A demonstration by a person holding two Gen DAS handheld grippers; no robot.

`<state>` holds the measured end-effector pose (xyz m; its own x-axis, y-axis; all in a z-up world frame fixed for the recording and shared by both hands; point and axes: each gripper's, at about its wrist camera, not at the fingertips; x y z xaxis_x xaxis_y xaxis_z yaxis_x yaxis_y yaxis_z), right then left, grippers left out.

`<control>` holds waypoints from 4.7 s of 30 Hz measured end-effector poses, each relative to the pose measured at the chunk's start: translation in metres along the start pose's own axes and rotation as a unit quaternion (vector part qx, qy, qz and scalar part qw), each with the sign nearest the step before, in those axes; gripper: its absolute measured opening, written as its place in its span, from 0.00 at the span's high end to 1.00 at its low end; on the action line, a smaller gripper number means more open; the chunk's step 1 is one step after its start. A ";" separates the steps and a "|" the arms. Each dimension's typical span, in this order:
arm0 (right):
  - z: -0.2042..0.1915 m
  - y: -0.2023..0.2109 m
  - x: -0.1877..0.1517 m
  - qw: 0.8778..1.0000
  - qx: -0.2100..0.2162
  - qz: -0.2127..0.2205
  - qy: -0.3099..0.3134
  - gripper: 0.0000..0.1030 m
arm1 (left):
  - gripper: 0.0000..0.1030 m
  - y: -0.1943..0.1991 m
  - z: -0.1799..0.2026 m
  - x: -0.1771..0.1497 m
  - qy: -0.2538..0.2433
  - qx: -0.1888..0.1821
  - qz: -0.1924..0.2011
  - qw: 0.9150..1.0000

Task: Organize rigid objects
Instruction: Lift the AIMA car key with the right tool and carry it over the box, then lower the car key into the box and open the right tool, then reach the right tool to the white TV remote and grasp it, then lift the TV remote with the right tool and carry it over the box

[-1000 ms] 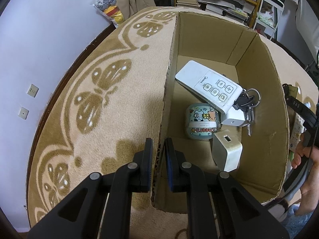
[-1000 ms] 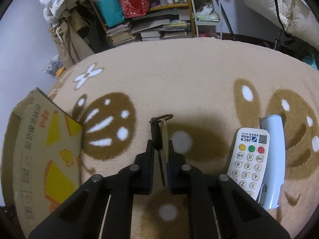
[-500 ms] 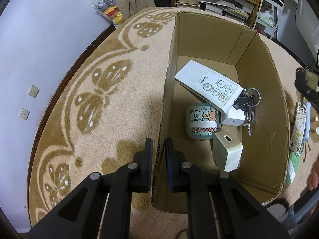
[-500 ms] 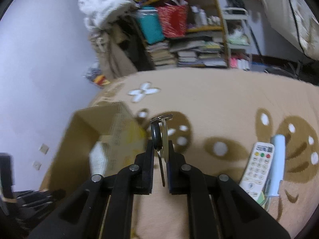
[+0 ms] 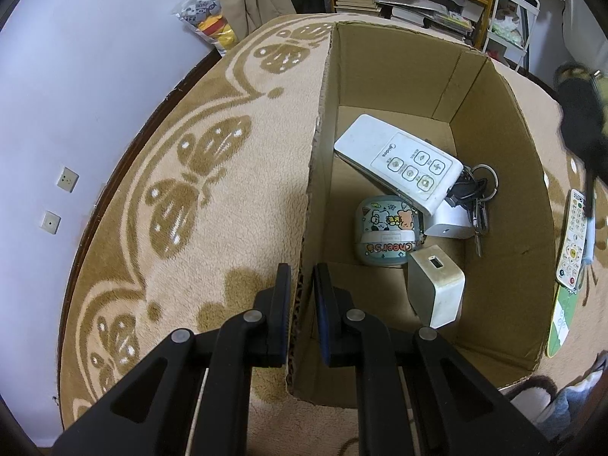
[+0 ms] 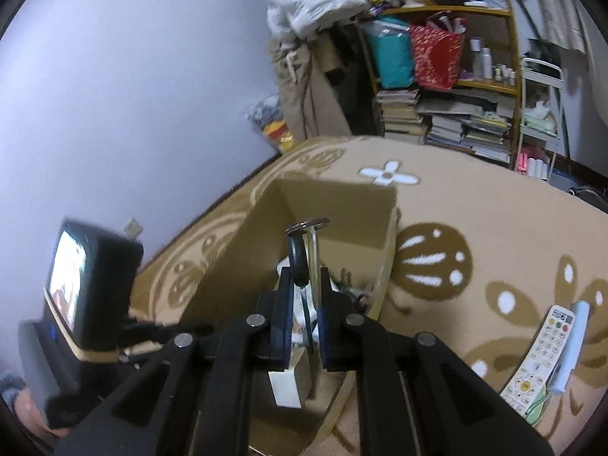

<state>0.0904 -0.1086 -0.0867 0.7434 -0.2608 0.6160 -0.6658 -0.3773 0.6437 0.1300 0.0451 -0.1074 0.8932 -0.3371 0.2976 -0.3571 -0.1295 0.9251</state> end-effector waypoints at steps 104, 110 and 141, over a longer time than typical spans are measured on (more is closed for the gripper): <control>0.188 -0.021 -0.019 0.930 -0.303 -0.051 -0.202 0.57 | 0.87 0.001 0.008 -0.001 -0.010 0.014 -0.001 1.000; 0.158 -0.017 -0.015 0.950 -0.252 -0.052 -0.176 0.57 | 0.87 0.001 0.009 -0.001 -0.011 0.015 -0.001 1.000; 0.041 0.041 0.008 0.997 -0.017 0.020 -0.079 0.58 | 0.87 0.001 0.009 -0.002 -0.013 0.017 -0.001 1.000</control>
<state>0.0716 -0.1628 -0.0746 0.7151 -0.4128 0.5640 -0.6950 -0.3345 0.6364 0.1259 0.0371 -0.1090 0.8868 -0.3613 0.2881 -0.3640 -0.1620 0.9172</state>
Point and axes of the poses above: each gripper's, at about its wrist camera, not at the fingertips, and y roughly against the way its jaws point, z to its right, x to its top, and after that the axes turned 13 degrees about -y, right-handed
